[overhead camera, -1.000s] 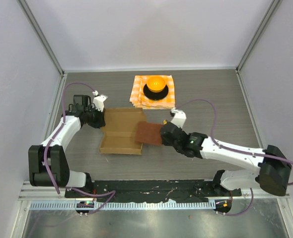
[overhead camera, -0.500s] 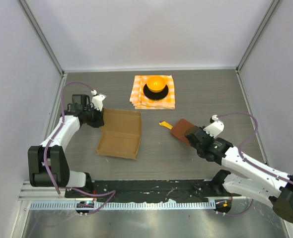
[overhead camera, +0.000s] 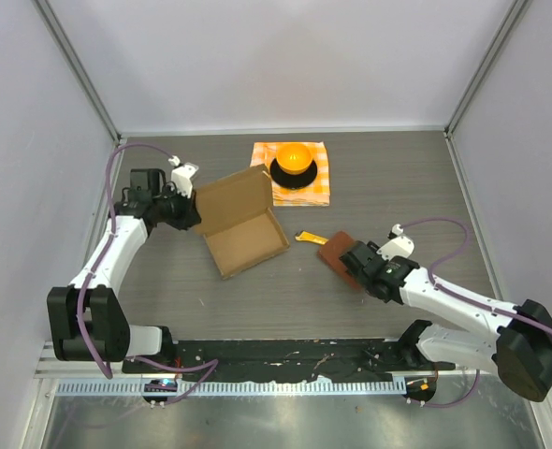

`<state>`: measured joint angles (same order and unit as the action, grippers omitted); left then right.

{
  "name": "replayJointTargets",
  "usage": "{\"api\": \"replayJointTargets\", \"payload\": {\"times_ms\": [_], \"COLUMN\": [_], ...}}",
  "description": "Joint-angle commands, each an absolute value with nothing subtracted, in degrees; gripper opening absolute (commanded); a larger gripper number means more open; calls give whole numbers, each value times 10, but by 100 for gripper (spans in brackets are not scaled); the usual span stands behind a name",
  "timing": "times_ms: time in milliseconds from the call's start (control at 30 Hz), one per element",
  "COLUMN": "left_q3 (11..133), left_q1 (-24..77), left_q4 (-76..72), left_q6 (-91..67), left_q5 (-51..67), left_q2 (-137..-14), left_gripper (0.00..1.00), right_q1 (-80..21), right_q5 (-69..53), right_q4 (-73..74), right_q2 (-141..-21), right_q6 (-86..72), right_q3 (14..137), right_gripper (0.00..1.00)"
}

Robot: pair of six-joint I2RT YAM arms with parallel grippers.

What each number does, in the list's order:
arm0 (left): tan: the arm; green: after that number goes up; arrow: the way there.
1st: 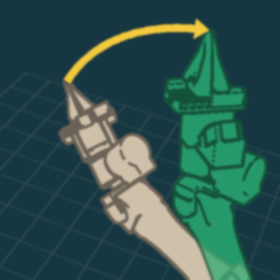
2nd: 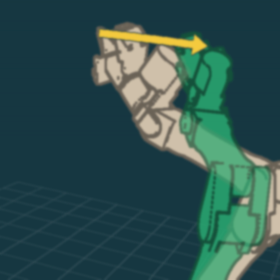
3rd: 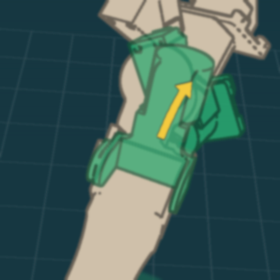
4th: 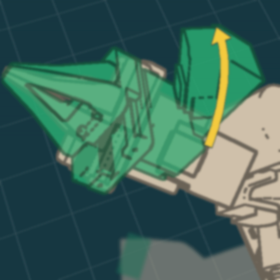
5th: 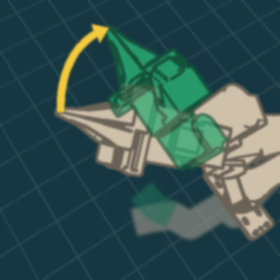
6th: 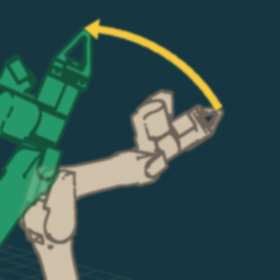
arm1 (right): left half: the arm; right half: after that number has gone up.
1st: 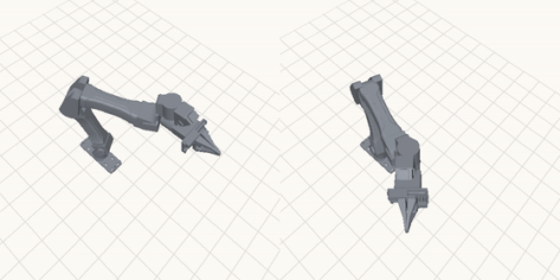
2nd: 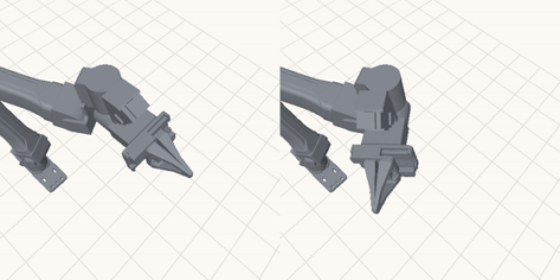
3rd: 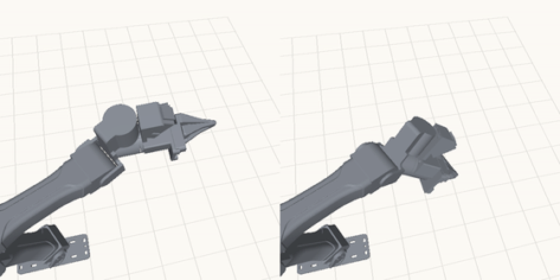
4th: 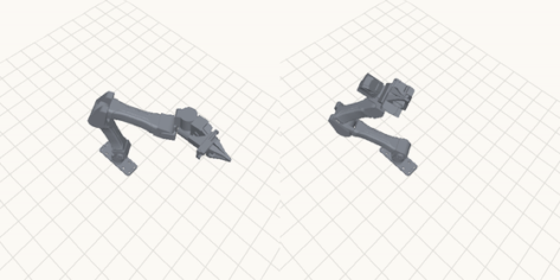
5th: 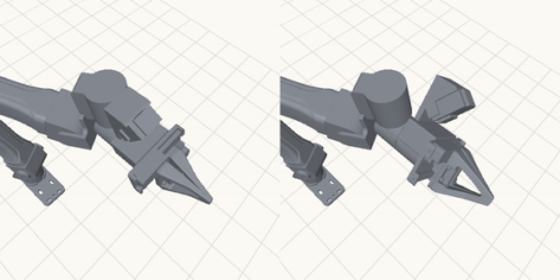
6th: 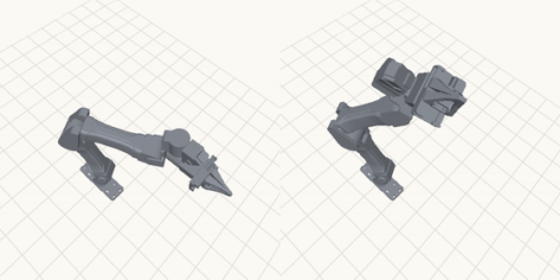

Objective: Unpack the express box

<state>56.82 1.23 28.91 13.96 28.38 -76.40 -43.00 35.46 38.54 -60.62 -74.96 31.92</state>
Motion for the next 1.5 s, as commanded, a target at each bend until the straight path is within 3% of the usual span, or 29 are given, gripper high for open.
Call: {"api": "replayJointTargets", "payload": {"times_ms": [0, 100, 267, 333, 367, 400, 533, 633, 967, 1467], "left_q3": [551, 545, 564, 581, 587, 593, 625, 662, 823, 775], "left_q1": [16, 17, 18, 17, 17, 17, 14, 12, 3, -136], "left_q4": [285, 305, 364, 387, 409, 420, 469, 538, 729, 638], "left_q6": [148, 167, 213, 228, 243, 248, 266, 277, 298, 172], "left_q5": [312, 321, 362, 378, 381, 382, 390, 409, 469, 461], "left_q2": [-750, -746, -754, -769, -773, -783, -790, -787, -744, -694], "left_gripper": [19, 34, 44, 59, 76, 99, 100, 100, 100, 100], "right_q1": [-429, -429, -429, -429, -429, -429, -428, -429, -432, -441], "right_q5": [337, 328, 324, 321, 316, 315, 296, 298, 324, 257], "right_q4": [366, 367, 400, 411, 416, 420, 406, 392, 423, 265], "right_q2": [-622, -613, -582, -566, -563, -561, -572, -609, -764, -663], "right_q6": [-750, -741, -722, -712, -708, -704, -645, -600, -497, -379], "right_q3": [334, 341, 376, 386, 397, 404, 442, 484, 655, 577], "right_gripper": [66, 74, 75, 75, 75, 75, 76, 88, 96, 98]}}
